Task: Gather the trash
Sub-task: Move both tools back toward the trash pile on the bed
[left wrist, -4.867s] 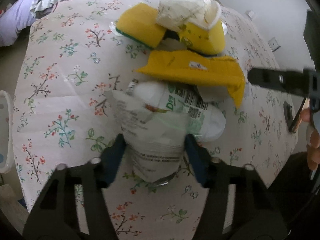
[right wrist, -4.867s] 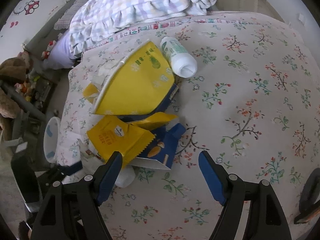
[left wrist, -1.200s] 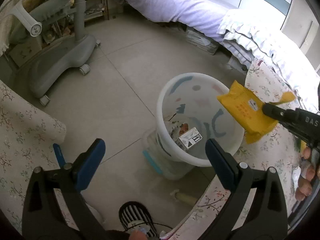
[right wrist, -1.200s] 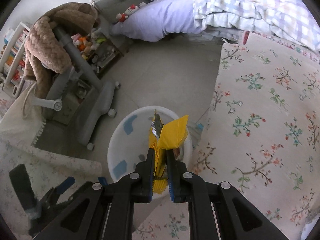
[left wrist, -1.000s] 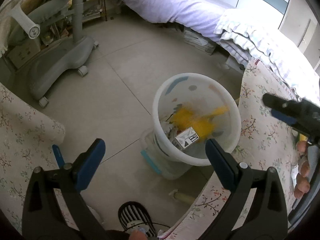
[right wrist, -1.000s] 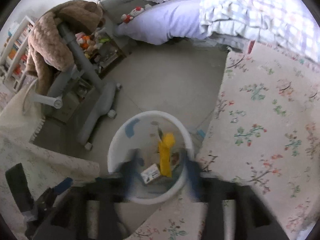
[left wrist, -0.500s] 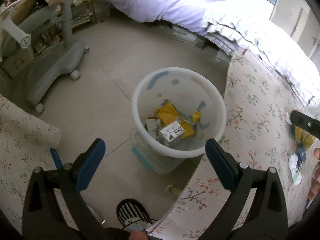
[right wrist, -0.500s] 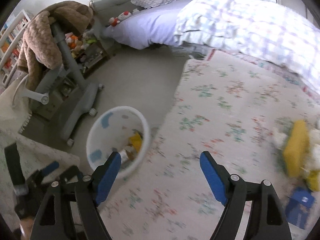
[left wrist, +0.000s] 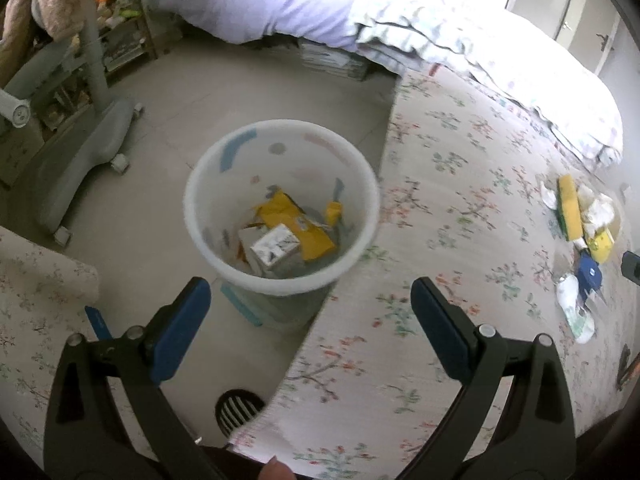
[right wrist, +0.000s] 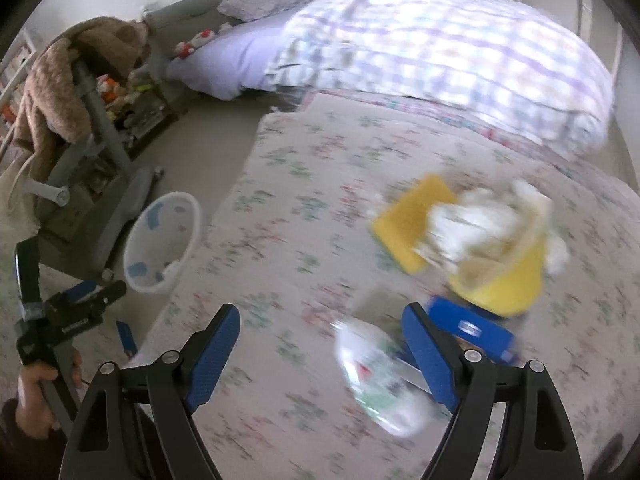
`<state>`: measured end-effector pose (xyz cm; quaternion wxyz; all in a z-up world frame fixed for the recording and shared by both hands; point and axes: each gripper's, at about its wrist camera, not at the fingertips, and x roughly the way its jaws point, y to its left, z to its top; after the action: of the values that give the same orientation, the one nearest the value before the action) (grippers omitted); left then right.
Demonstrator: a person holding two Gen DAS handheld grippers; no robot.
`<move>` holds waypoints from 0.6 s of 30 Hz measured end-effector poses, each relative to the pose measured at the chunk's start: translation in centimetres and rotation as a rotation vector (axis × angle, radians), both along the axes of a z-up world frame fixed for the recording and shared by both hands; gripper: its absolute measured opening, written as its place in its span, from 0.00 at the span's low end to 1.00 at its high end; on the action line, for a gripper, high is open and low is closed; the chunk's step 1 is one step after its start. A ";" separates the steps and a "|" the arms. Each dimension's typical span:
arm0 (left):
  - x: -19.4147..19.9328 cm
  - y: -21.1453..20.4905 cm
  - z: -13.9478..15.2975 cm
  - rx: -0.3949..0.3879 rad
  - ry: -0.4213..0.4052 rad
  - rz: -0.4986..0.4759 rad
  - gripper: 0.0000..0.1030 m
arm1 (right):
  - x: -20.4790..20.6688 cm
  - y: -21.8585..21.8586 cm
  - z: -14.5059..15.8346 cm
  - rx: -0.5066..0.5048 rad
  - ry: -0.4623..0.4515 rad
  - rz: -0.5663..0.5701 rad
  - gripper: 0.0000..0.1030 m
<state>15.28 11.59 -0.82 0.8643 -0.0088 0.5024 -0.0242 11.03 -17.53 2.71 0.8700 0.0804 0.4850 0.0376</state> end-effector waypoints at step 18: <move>-0.7 -6.4 -0.2 -0.027 0.053 -0.107 0.97 | -2.6 -9.6 -4.2 0.072 0.146 -0.192 0.82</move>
<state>14.56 5.17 -1.00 0.8479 0.0059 0.5246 -0.0769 8.43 -27.12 -1.50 0.8284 0.1600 0.5357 -0.0345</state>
